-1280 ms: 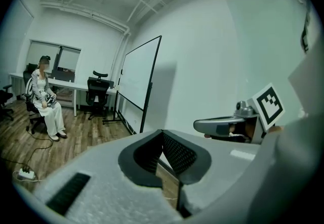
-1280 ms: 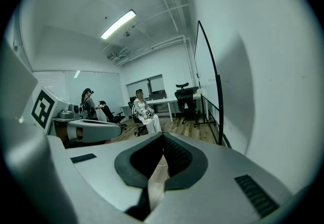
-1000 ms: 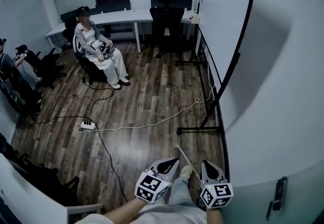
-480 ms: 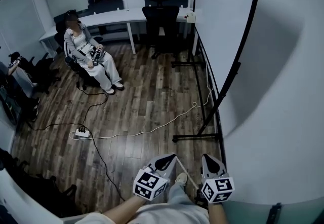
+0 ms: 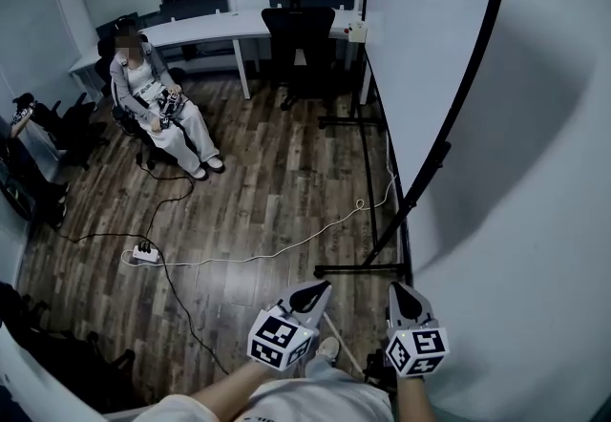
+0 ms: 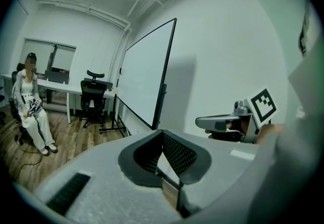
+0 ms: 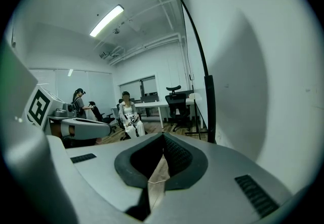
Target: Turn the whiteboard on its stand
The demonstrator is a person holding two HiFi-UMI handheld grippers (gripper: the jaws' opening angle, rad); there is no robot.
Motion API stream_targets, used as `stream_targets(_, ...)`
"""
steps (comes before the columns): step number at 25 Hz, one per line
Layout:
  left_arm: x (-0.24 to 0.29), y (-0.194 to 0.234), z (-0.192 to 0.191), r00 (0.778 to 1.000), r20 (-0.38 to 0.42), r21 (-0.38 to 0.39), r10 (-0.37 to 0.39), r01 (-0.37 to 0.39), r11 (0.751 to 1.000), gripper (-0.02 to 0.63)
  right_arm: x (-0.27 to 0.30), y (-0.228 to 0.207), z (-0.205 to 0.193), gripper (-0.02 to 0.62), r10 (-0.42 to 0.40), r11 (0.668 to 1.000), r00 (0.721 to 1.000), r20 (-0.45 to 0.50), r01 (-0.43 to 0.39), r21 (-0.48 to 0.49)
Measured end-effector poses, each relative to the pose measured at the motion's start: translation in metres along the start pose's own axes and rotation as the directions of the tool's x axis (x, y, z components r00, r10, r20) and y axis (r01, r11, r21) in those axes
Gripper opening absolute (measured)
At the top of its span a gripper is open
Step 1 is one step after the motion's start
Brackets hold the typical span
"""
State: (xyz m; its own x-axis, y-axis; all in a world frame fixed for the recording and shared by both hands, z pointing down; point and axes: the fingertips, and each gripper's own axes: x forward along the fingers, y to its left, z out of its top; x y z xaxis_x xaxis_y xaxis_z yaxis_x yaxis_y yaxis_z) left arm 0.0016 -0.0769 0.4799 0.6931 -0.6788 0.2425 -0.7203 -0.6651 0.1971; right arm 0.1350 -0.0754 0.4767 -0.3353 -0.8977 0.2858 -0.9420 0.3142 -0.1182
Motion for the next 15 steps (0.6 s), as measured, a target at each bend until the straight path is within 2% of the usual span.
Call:
stream_targets(8,0.044,0.004,0.023,1.0,0.011,0.0,0.022,-0.022,1.0,0.011,0.023,-0.046,0.022,0.006,0.0,1.0,1.0,0.016,0.0,-0.005)
stream_targets(15,0.064,0.026,0.037,0.999,0.017,0.007,0.039,-0.04,0.999,0.011,0.048,-0.068,0.037,0.006,-0.018,1.0,0.999,0.034,0.019,-0.002)
